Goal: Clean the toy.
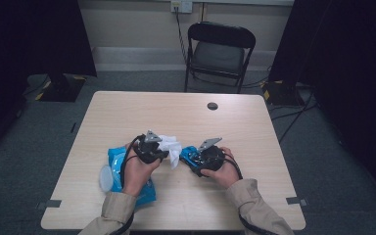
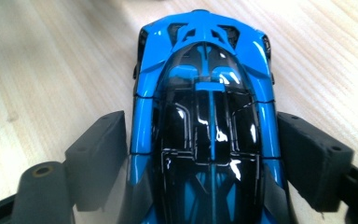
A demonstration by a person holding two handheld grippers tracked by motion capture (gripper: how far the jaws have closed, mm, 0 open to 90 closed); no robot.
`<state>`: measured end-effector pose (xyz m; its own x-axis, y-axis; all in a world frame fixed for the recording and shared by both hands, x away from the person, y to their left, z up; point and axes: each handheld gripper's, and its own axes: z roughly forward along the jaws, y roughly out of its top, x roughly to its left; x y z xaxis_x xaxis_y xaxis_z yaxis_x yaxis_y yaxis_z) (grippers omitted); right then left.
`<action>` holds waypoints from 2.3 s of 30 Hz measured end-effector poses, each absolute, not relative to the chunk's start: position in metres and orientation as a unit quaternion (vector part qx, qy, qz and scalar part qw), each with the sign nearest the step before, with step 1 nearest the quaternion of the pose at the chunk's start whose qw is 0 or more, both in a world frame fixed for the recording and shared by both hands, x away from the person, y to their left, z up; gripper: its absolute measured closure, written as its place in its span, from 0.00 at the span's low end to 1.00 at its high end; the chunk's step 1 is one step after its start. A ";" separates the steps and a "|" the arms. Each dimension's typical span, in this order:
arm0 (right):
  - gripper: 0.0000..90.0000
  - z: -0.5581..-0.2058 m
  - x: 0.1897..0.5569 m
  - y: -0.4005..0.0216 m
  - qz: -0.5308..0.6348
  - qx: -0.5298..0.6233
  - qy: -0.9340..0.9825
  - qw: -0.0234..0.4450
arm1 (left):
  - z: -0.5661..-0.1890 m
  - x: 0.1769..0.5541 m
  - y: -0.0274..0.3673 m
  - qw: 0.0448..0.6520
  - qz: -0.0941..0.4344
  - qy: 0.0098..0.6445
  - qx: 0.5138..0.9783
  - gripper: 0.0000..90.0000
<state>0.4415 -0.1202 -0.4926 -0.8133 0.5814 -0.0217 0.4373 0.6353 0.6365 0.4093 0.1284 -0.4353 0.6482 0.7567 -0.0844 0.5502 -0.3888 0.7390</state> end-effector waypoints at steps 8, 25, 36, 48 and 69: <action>0.29 -0.492 0.445 -0.123 0.321 0.288 0.896 0.100 | -0.436 0.409 0.127 0.386 0.129 0.398 0.822 0.96; 0.31 -0.484 0.441 -0.126 0.311 0.302 0.896 0.098 | -0.436 0.409 0.127 0.390 0.130 0.397 0.821 0.96; 0.31 -0.486 0.440 -0.129 0.311 0.296 0.897 0.102 | -0.436 0.409 0.127 0.391 0.127 0.397 0.821 0.96; 0.29 -0.487 0.440 -0.127 0.316 0.295 0.895 0.109 | -0.438 0.409 0.126 0.391 0.120 0.398 0.821 0.95; 0.18 -0.488 0.445 -0.117 0.316 0.289 0.898 0.105 | -0.438 0.410 0.126 0.389 0.117 0.397 0.823 0.95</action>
